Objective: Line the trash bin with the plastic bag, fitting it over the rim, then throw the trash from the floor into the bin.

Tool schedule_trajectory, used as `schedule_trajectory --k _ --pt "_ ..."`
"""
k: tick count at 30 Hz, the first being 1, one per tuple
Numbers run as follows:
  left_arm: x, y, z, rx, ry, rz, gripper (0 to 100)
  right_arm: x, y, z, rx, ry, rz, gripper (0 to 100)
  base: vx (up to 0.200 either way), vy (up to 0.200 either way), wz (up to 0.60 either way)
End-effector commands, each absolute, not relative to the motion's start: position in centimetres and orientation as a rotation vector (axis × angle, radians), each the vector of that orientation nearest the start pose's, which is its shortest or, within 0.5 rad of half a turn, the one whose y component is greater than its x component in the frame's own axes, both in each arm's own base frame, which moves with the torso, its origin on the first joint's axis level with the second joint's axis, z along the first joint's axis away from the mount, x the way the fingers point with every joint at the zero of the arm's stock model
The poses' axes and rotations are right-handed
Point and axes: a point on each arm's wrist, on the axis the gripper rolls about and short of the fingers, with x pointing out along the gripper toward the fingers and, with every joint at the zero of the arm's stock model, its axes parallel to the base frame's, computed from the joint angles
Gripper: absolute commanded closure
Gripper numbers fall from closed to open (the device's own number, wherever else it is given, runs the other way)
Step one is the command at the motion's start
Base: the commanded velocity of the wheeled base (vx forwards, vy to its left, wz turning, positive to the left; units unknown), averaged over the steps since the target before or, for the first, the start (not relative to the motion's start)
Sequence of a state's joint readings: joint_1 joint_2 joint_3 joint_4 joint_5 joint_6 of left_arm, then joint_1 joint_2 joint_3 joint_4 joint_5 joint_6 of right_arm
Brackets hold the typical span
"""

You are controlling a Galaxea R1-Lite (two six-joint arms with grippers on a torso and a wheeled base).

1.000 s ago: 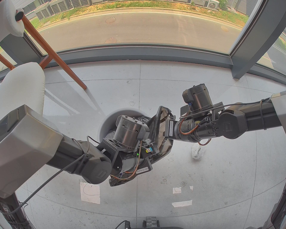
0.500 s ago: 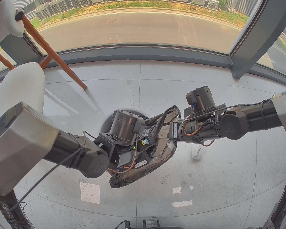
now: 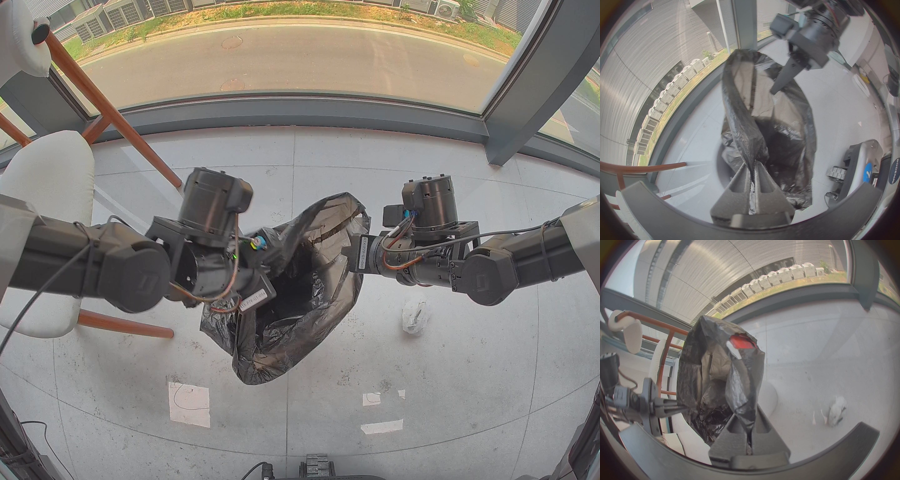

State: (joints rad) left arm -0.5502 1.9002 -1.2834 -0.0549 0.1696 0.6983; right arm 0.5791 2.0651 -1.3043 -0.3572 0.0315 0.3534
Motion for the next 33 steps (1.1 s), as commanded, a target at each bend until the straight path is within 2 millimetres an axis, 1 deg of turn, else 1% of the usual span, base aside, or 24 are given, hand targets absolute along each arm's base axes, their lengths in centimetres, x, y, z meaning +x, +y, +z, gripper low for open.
schedule_trajectory --k 1,3,6,8,9,10,15,16,19,21,24,27,29,30,33 --pt "32.5 -16.4 20.7 0.872 0.359 -0.472 100 35.2 22.9 14.5 0.173 0.463 0.557 100 0.000 0.000 0.00" --pt "32.7 -15.7 20.9 0.885 0.356 -0.450 100 35.3 22.5 14.1 0.151 0.440 0.580 100 0.000 0.000 0.00" --pt "32.9 -15.5 21.2 0.885 0.348 -0.431 100 35.7 21.6 13.4 0.126 0.414 0.574 100 0.000 0.000 0.00" --pt "33.1 -15.5 21.4 0.883 0.340 -0.418 100 35.8 21.5 13.1 0.124 0.408 0.572 100 0.000 0.000 0.00" --pt "33.4 -15.2 22.0 0.877 0.321 -0.376 100 36.4 21.2 12.5 0.122 0.396 0.561 100 0.000 0.000 0.00" --pt "33.5 -15.2 22.1 0.876 0.315 -0.369 100 36.6 21.2 12.3 0.122 0.390 0.559 100 0.000 0.000 0.00" --pt "33.6 -15.1 22.4 0.875 0.307 -0.356 100 37.4 21.3 12.4 0.131 0.341 0.562 100 0.000 0.000 0.00" --pt "33.6 -15.1 22.4 0.875 0.307 -0.356 100 37.9 21.2 12.4 0.130 0.326 0.565 0 0.000 0.000 0.00" --pt "33.6 -15.0 22.4 0.876 0.311 -0.351 100 38.0 21.3 12.8 0.147 0.309 0.598 0 0.000 0.000 0.00" --pt "33.7 -14.8 22.4 0.875 0.313 -0.345 100 37.5 21.3 13.5 0.157 0.284 0.613 0 0.000 0.000 0.00" --pt "34.1 -14.1 22.6 0.870 0.313 -0.327 100 35.6 20.5 15.3 0.166 0.266 0.660 0 0.000 0.000 0.00" --pt "34.3 -14.0 22.7 0.869 0.314 -0.322 100 33.8 19.4 16.3 0.166 0.267 0.702 0 0.000 0.000 0.00" --pt "34.3 -13.9 22.7 0.870 0.316 -0.318 100 33.3 19.1 16.8 0.170 0.262 0.704 0 0.000 0.000 0.00" --pt "34.5 -13.2 22.6 0.871 0.326 -0.307 100 32.3 18.4 17.7 0.174 0.249 0.704 0 0.000 0.000 0.00" --pt "34.7 -12.2 22.4 0.892 0.341 -0.293 100 31.3 17.5 18.7 0.179 0.230 0.696 0 0.000 0.000 0.00"
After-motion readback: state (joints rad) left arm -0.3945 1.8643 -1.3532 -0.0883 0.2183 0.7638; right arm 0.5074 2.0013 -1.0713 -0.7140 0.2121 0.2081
